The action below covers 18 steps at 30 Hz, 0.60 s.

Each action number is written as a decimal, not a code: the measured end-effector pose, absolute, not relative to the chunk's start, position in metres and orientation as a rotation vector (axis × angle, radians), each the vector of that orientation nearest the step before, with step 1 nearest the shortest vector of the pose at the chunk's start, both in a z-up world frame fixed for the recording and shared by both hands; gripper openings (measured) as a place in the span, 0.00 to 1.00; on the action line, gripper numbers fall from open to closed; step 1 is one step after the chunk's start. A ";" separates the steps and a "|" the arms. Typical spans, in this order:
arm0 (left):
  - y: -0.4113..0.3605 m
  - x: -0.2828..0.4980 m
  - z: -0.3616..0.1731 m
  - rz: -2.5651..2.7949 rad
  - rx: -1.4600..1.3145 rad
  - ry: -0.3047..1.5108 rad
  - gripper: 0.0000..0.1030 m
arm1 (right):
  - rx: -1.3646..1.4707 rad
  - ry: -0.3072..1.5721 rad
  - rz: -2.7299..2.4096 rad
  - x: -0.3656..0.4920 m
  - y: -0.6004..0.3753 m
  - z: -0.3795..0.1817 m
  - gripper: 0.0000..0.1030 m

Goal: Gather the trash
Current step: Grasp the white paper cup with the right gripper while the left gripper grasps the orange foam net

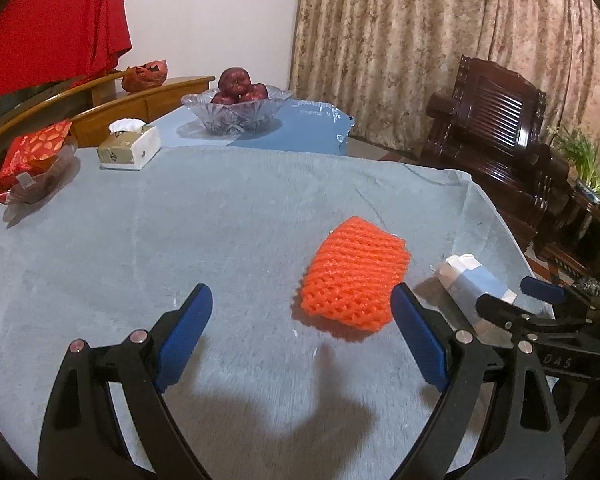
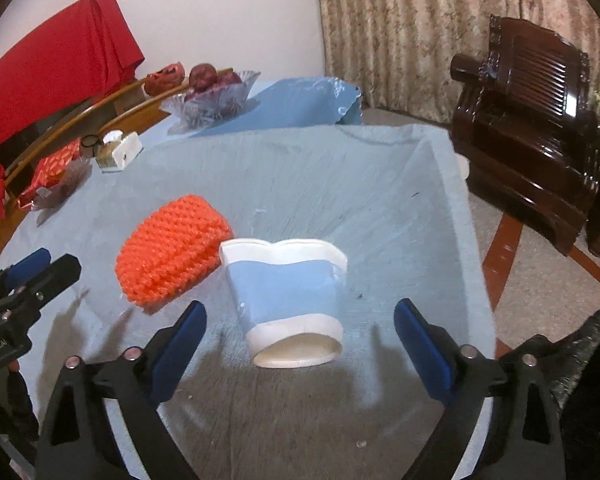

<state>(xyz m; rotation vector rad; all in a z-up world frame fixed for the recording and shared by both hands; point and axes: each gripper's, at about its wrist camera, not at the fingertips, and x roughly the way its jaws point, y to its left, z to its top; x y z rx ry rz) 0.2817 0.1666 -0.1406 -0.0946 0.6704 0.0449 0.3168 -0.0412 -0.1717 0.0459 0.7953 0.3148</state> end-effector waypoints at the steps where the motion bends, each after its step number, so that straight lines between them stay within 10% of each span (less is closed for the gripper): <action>1: 0.166 0.284 -0.141 0.044 -0.095 0.672 0.85 | 0.047 0.801 0.318 0.318 -0.040 -0.173 0.87; 18: 0.159 0.316 -0.168 0.019 -0.115 0.733 0.85 | 0.068 0.842 0.344 0.330 -0.040 -0.186 0.54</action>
